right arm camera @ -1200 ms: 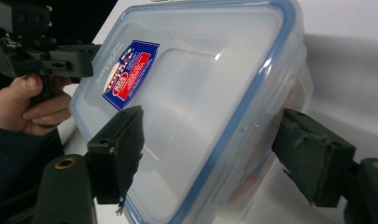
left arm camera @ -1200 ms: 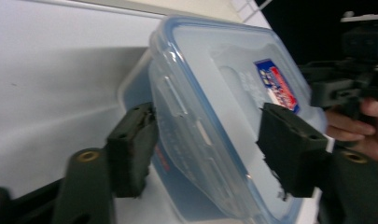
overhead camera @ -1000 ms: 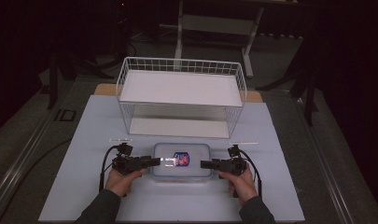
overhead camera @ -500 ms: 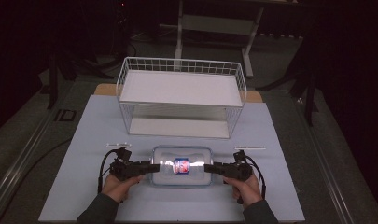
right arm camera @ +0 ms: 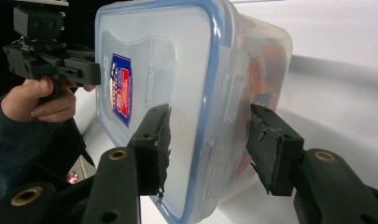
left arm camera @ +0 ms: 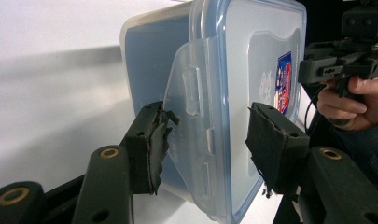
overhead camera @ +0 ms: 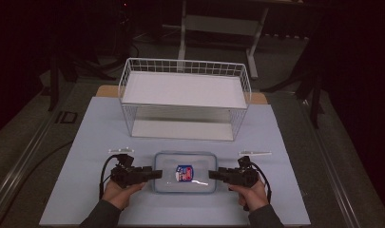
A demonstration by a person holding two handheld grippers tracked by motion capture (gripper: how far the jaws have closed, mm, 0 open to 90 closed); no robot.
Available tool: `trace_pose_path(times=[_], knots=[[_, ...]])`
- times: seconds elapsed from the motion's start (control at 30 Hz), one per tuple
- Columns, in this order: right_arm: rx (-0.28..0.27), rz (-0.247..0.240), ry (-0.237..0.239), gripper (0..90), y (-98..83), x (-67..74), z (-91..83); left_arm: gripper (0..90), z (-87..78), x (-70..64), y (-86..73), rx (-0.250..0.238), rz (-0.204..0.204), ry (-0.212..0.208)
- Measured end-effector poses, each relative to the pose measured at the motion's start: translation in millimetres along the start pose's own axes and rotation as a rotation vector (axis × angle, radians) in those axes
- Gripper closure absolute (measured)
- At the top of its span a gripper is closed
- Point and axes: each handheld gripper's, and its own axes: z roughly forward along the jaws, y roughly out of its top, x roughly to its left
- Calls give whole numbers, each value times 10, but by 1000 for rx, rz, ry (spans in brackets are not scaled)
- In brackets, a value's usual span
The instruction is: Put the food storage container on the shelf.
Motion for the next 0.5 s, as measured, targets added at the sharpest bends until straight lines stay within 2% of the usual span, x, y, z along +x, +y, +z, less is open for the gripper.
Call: trace_pose_path(times=[0.33,0.5], knots=[[-8,-14,-7,511,2,55,1,480,-46,-17,-2,-9,9,5],[-31,-22,-4,513,21,88,-19,481,-92,-49,21,-36,15,6]])
